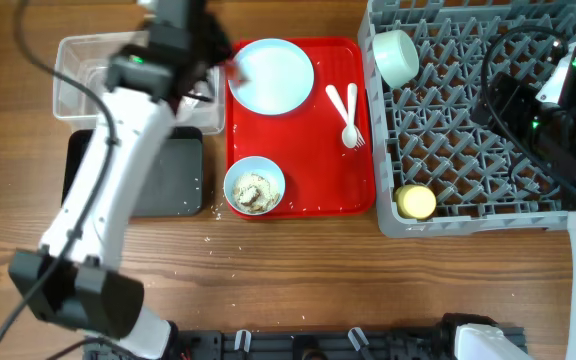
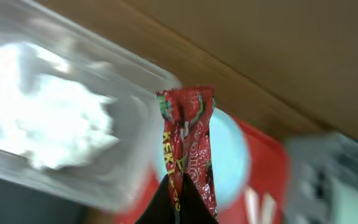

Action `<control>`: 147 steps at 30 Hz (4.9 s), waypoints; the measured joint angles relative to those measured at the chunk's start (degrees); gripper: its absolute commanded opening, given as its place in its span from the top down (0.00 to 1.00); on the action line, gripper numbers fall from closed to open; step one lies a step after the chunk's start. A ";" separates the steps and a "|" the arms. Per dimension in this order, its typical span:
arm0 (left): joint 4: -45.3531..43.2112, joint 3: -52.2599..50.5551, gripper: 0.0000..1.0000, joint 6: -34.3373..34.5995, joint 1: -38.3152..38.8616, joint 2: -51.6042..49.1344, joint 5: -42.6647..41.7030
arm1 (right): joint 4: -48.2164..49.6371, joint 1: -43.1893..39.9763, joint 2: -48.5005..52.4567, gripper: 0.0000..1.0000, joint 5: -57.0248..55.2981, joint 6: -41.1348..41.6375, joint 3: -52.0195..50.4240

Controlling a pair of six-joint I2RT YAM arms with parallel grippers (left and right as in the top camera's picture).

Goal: Sort waste into correct bins and load items into the dishwasher rack
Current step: 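Grasp the red snack wrapper with left gripper, drop in clear bin, then grasp the rice bowl with the left gripper and lift it, then tip the rice bowl over the black tray with the left gripper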

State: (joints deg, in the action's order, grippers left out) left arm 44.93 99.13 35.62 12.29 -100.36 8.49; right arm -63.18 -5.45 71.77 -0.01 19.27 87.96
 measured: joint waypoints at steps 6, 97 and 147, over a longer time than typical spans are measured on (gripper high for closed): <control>-3.80 -0.33 0.12 -0.52 -8.55 -11.19 1.14 | -0.33 0.00 0.28 0.09 0.00 0.22 -0.02; 11.15 -29.35 0.96 -41.59 -40.76 0.11 -71.87 | -4.52 0.00 6.14 0.09 2.58 -1.57 -0.17; 24.41 -19.43 0.96 -40.00 -42.86 1.88 -79.21 | -5.03 0.00 6.14 0.09 2.58 -1.57 -0.17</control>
State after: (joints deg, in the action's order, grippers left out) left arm 69.34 79.70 -4.38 -30.57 -98.48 -70.72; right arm -68.20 -5.45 77.91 2.57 17.69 87.79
